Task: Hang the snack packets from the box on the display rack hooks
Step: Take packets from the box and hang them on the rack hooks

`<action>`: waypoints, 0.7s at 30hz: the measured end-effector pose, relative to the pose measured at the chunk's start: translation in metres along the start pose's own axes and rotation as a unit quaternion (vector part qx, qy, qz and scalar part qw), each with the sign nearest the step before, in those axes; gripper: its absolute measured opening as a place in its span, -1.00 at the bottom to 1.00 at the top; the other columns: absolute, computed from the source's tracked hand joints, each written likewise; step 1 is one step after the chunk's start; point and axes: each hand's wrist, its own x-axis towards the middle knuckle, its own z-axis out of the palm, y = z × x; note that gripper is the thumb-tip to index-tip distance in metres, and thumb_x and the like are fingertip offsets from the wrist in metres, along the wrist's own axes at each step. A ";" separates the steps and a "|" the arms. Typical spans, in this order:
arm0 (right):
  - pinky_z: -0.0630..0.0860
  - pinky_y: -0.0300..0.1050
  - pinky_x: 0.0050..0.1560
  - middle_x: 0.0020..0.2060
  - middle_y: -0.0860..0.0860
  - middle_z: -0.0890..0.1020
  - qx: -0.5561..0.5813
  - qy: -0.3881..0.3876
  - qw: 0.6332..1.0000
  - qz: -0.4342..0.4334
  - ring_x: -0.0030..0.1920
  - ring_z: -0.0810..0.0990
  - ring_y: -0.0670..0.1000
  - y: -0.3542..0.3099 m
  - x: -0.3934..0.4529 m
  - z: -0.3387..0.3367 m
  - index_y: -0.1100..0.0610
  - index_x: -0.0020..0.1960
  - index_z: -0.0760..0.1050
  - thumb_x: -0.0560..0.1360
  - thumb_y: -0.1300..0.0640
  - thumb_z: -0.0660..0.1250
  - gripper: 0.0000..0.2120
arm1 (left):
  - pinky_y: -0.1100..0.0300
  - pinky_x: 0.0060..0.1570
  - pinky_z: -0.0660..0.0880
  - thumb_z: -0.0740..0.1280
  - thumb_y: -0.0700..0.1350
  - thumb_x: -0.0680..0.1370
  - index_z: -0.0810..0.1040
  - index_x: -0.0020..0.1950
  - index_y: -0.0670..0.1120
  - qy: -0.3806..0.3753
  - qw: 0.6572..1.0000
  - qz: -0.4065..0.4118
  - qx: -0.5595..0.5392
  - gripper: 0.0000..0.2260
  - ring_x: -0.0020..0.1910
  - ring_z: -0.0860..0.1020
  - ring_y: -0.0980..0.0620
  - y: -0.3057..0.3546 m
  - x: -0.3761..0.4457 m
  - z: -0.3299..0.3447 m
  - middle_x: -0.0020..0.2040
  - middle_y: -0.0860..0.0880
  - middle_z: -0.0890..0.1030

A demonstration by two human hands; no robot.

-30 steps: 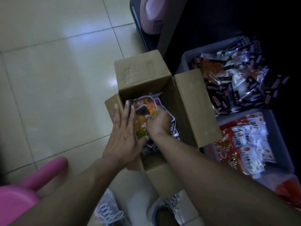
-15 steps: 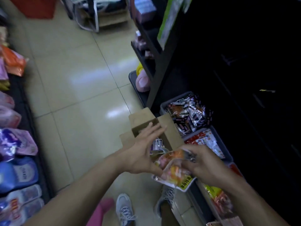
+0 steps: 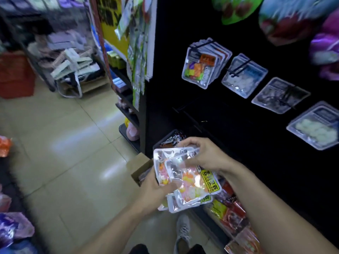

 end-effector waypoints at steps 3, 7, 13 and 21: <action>0.59 -0.20 -0.05 0.14 -0.13 0.63 0.003 0.091 0.996 0.012 0.04 0.67 -0.15 0.004 -0.028 -0.006 -0.12 0.20 0.59 0.34 0.09 0.67 -0.50 | 0.12 -0.12 0.67 0.51 -0.32 0.48 0.51 0.33 -0.11 0.028 0.998 -0.011 -0.062 -0.55 0.04 0.74 -0.09 0.002 -0.007 0.025 0.09 -0.06 0.75; 0.65 0.02 0.16 0.10 -0.06 0.72 0.097 0.087 0.989 0.068 0.04 0.74 0.00 0.031 -0.089 -0.025 -0.10 0.28 0.54 0.37 -0.03 0.62 -0.48 | -0.17 0.13 0.64 0.53 -0.25 0.50 0.43 0.43 -0.05 0.011 0.998 -0.006 -0.058 -0.46 0.14 0.71 -0.15 0.007 -0.014 0.049 0.20 -0.07 0.71; 0.67 0.16 0.05 0.03 0.20 0.74 0.294 0.272 0.914 0.058 -0.02 0.75 0.21 0.080 -0.163 -0.008 0.10 0.15 0.65 0.44 0.13 0.56 -0.70 | 0.02 0.22 0.58 0.51 -0.10 0.54 0.27 0.51 0.24 -0.020 0.997 0.047 0.054 -0.34 0.09 0.69 0.23 0.023 -0.033 0.108 0.15 0.29 0.68; 0.65 0.08 -0.02 -0.16 0.02 0.75 0.325 0.425 0.843 0.067 -0.13 0.75 0.08 0.121 -0.233 -0.016 0.08 0.01 0.58 0.39 0.00 0.61 -0.69 | -0.18 0.23 0.55 0.41 0.41 0.38 -0.30 0.37 0.67 0.019 0.994 0.066 0.084 -0.07 0.20 0.61 -0.03 0.023 -0.057 0.203 0.44 0.29 0.26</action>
